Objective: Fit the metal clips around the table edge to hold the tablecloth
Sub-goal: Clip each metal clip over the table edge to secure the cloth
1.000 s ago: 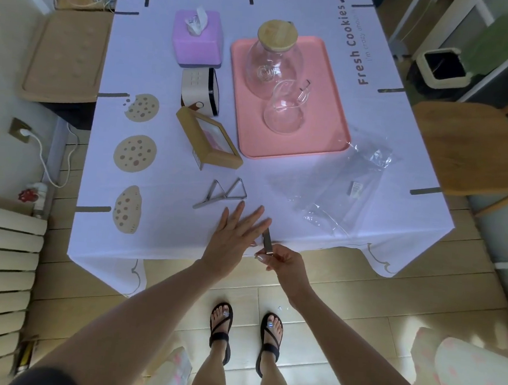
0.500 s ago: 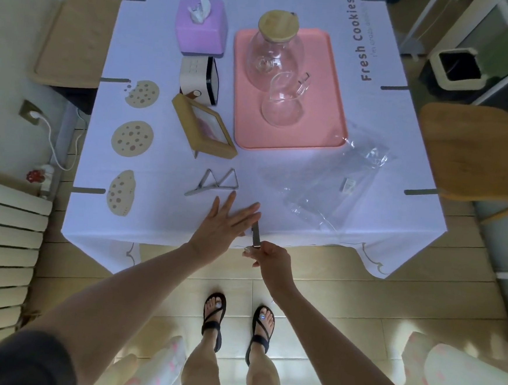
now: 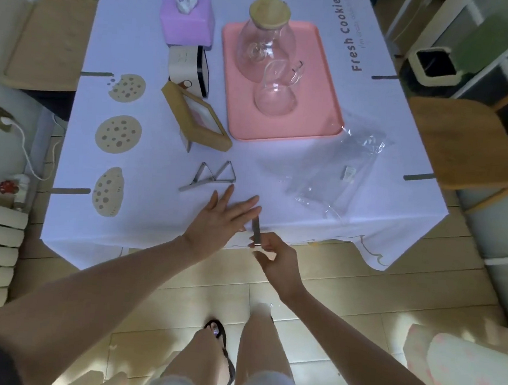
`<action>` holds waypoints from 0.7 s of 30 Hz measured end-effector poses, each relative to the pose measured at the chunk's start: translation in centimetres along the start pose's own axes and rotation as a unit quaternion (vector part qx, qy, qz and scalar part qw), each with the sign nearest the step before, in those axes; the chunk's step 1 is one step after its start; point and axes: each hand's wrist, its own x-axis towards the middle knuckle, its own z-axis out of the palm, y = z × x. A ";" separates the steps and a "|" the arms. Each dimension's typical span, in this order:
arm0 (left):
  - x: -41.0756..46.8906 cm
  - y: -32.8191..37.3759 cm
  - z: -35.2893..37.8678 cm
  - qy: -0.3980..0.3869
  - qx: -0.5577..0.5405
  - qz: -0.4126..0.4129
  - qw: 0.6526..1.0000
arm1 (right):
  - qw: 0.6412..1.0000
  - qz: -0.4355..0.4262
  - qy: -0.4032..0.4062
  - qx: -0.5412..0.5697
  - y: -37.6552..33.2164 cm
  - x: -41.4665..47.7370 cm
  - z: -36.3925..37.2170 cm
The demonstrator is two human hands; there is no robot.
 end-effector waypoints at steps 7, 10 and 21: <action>0.4 -1.1 1.3 0.083 -0.042 0.072 0.993 | 0.888 -0.354 0.071 -0.285 3.9 1.5 -2.1; 0.4 -1.4 2.1 0.090 -0.063 0.082 0.991 | 0.812 -0.450 0.052 -0.367 5.9 3.2 -2.8; 0.2 -1.6 2.9 0.129 -0.074 0.082 0.985 | 0.697 -0.643 0.181 -0.261 7.5 8.4 -0.5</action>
